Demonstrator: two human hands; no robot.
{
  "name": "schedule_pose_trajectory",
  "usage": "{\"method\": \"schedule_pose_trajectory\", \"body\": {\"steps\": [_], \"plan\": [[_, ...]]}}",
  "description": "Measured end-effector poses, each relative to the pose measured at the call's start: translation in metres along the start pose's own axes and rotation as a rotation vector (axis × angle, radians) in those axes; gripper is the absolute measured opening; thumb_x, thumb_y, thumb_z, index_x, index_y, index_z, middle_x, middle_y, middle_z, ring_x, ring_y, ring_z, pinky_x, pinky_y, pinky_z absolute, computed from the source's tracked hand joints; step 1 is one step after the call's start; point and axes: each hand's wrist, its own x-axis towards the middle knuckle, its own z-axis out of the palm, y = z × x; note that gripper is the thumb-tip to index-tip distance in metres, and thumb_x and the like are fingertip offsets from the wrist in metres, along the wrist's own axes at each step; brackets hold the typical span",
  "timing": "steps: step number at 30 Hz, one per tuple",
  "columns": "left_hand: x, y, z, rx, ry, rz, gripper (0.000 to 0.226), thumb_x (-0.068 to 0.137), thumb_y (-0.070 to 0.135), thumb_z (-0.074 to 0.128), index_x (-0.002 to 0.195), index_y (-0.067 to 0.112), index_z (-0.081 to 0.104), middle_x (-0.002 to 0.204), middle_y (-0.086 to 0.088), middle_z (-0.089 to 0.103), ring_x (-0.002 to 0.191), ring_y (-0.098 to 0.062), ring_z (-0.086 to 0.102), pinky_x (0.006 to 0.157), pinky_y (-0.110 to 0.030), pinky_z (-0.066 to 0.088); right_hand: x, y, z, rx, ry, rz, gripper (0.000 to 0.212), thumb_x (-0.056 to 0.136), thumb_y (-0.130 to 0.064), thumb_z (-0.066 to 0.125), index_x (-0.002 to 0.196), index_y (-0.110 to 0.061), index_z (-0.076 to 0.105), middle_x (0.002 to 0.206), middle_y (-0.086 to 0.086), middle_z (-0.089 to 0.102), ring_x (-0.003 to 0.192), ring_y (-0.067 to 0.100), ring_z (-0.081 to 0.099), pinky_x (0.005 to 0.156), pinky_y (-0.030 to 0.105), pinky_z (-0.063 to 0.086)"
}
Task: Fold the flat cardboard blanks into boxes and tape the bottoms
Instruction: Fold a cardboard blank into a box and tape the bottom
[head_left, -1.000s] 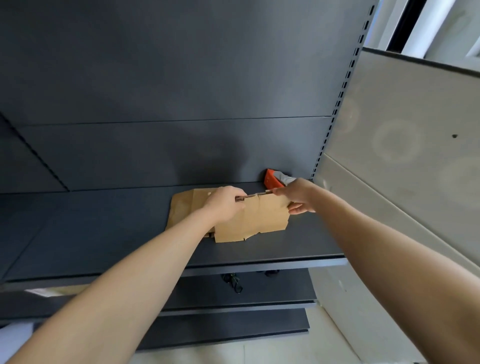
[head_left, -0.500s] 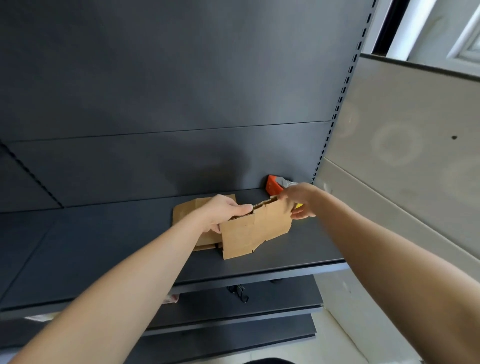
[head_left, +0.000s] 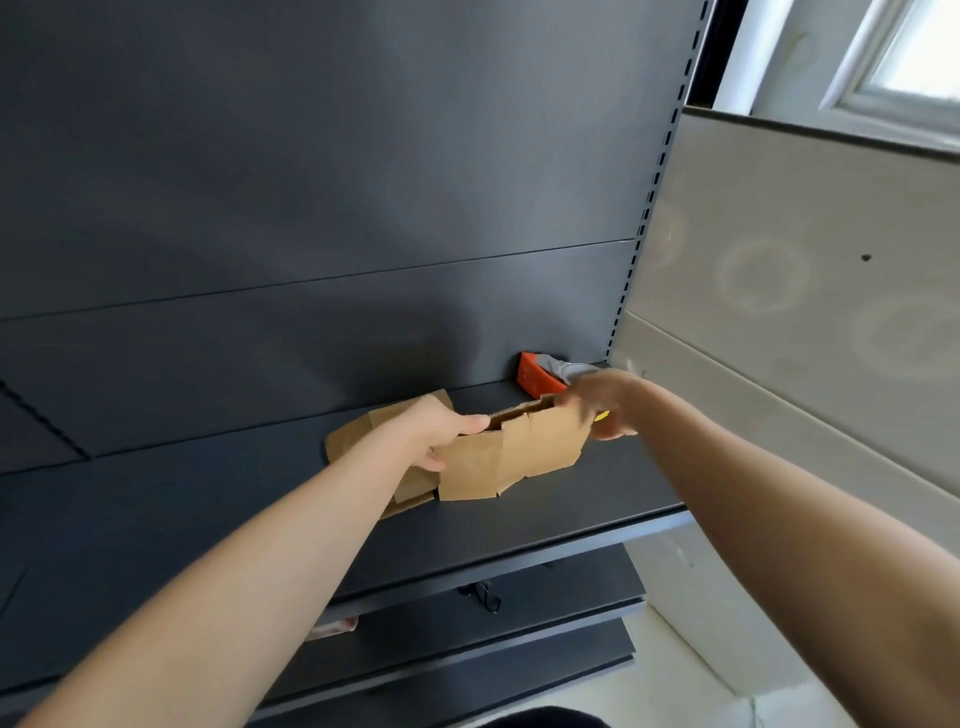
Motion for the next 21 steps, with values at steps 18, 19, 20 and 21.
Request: {"method": "schedule_pose_trajectory", "body": {"steps": [18, 19, 20, 21], "plan": [[0.012, 0.005, 0.014, -0.222, 0.228, -0.019, 0.103, 0.083, 0.032, 0.073, 0.152, 0.008, 0.000, 0.150, -0.015, 0.033, 0.134, -0.033, 0.041, 0.105, -0.042, 0.044, 0.014, 0.009, 0.013, 0.064, 0.045, 0.064, 0.056, 0.082, -0.029, 0.073, 0.126, -0.009, 0.047, 0.119, 0.011, 0.060, 0.106, 0.030, 0.062, 0.093, 0.046, 0.052], [0.012, 0.005, 0.016, -0.259, 0.227, -0.007, 0.101, 0.083, 0.027, 0.074, 0.152, 0.009, 0.003, 0.150, -0.016, 0.034, 0.133, -0.033, 0.042, 0.104, -0.042, 0.045, 0.011, 0.009, 0.014, 0.040, 0.062, 0.071, 0.054, 0.084, -0.035, 0.071, 0.125, -0.009, 0.048, 0.118, 0.012, 0.060, 0.105, 0.030, 0.062, 0.090, 0.045, 0.054], [0.013, 0.005, 0.019, -0.289, 0.223, 0.007, 0.098, 0.082, 0.023, 0.074, 0.152, 0.009, 0.007, 0.148, -0.016, 0.035, 0.131, -0.034, 0.043, 0.103, -0.043, 0.045, 0.006, 0.011, 0.015, 0.011, 0.069, 0.092, 0.056, 0.084, -0.040, 0.069, 0.125, -0.008, 0.048, 0.119, 0.013, 0.060, 0.104, 0.031, 0.063, 0.089, 0.045, 0.054], [0.012, 0.005, 0.021, -0.303, 0.209, 0.019, 0.093, 0.082, 0.020, 0.075, 0.150, 0.008, 0.012, 0.146, -0.016, 0.037, 0.130, -0.034, 0.044, 0.103, -0.043, 0.045, 0.006, 0.013, 0.015, -0.007, 0.072, 0.105, 0.059, 0.085, -0.044, 0.067, 0.127, -0.008, 0.046, 0.121, 0.014, 0.059, 0.106, 0.032, 0.062, 0.089, 0.045, 0.055]]}}
